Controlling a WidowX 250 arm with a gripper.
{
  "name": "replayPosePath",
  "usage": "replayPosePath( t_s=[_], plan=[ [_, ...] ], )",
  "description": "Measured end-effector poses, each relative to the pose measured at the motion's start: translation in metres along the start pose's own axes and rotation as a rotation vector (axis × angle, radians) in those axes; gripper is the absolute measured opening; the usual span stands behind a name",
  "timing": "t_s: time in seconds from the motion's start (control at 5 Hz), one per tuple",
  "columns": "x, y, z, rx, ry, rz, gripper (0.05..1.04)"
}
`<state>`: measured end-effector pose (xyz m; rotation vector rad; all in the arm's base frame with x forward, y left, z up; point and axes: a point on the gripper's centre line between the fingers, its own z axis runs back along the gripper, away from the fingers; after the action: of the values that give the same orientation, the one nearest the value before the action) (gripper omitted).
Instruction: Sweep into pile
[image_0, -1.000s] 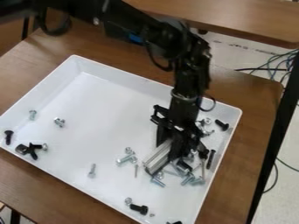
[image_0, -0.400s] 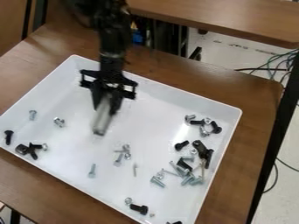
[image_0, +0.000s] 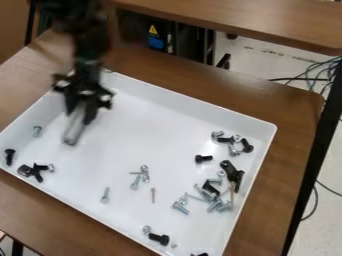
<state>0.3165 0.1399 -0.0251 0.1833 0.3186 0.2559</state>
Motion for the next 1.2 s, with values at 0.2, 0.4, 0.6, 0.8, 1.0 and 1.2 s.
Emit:
replayPosePath(
  t_s=[0.2, 0.4, 0.6, 0.8, 1.0, 1.2],
  plan=[
    [-0.004, 0.047, -0.015, -0.047, -0.006, -0.032, 0.358],
    [-0.001, 0.055, -0.015, -0.022, -0.006, -0.031, 0.358],
    [0.005, 0.049, -0.019, -0.051, -0.041, -0.065, 0.358],
    [0.001, 0.026, -0.022, -0.056, -0.030, -0.111, 0.358],
    [-0.009, -0.010, -0.028, -0.089, -0.112, -0.189, 0.358],
    [-0.012, -0.039, -0.028, -0.074, -0.142, -0.270, 0.358]
  ],
)
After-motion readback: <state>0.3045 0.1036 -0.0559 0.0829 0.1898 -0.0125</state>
